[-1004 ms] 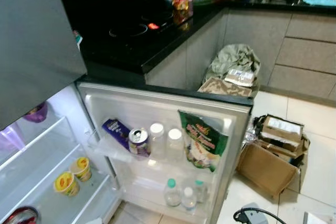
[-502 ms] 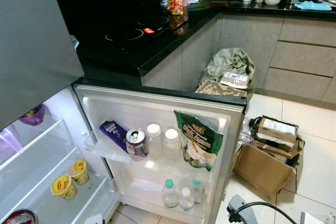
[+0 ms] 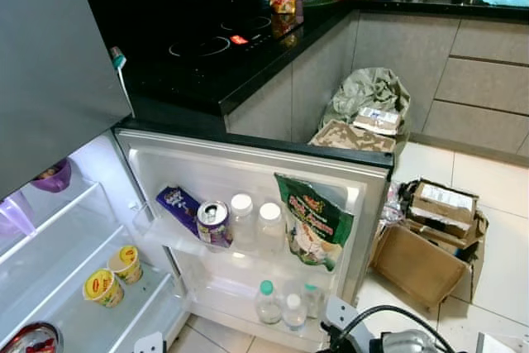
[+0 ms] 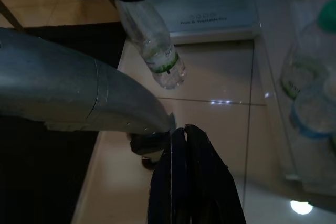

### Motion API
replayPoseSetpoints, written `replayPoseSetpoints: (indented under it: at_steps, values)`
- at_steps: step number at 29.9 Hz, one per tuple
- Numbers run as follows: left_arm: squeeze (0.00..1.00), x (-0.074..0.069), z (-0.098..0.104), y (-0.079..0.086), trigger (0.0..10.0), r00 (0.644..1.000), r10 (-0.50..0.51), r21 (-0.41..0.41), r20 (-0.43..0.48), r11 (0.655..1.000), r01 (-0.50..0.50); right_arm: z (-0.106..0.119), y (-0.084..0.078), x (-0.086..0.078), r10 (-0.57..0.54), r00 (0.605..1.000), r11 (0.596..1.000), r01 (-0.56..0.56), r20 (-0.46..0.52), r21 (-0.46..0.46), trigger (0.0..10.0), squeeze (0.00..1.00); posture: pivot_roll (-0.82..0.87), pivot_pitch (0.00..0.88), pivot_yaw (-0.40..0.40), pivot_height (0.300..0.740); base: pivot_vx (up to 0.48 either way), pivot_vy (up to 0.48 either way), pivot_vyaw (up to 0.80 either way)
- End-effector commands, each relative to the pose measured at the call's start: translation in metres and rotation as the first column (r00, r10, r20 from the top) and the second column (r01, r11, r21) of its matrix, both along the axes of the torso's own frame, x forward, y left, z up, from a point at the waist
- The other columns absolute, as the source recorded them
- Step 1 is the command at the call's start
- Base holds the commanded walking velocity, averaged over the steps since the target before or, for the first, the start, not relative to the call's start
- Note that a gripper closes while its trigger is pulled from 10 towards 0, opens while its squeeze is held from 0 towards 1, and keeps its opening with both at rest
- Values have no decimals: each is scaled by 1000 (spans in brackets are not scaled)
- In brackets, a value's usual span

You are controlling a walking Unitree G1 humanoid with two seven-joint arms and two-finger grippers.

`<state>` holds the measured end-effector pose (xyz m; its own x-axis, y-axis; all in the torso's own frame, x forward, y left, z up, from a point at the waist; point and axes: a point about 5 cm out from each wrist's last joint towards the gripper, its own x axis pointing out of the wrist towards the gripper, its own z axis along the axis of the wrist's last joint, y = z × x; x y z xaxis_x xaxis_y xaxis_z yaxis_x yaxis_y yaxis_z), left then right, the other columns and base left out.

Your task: Restocking fridge

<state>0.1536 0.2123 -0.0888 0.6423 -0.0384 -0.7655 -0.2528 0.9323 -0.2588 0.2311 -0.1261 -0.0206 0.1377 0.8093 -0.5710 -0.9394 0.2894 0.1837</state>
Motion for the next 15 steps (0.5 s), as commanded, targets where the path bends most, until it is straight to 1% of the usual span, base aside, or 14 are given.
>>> replayPoseSetpoints:
  at_steps: [1, 4, 8, 15]
  values:
    - [0, 0, 2, 7, 10000, 1000, -26, 33, 7, 999, 26, 3, 6, 4, 21, 999, 1000, -21, 33, -5, 10000, 0, -93, 34, 41, 740, 0, -480, 0]
    - [0, 0, 2, 8, 10000, 1000, -31, 37, 7, 999, 30, 4, 7, 5, 17, 999, 1000, -17, 44, -7, 10000, 0, -93, 34, 41, 740, 0, -480, 0]
    - [0, 0, 2, 7, 10000, 1000, 16, 12, 12, 1000, -16, 3, 9, 9, -21, 997, 999, 24, 74, -34, 10000, 0, -89, 33, 38, 740, 0, -384, 0]
    - [0, 0, 1, 6, 10000, 1000, 17, 25, 4, 1000, -17, 2, 9, 6, -3, 998, 999, 6, 69, -43, 10000, 0, -90, 32, 35, 740, 0, 0, 0]
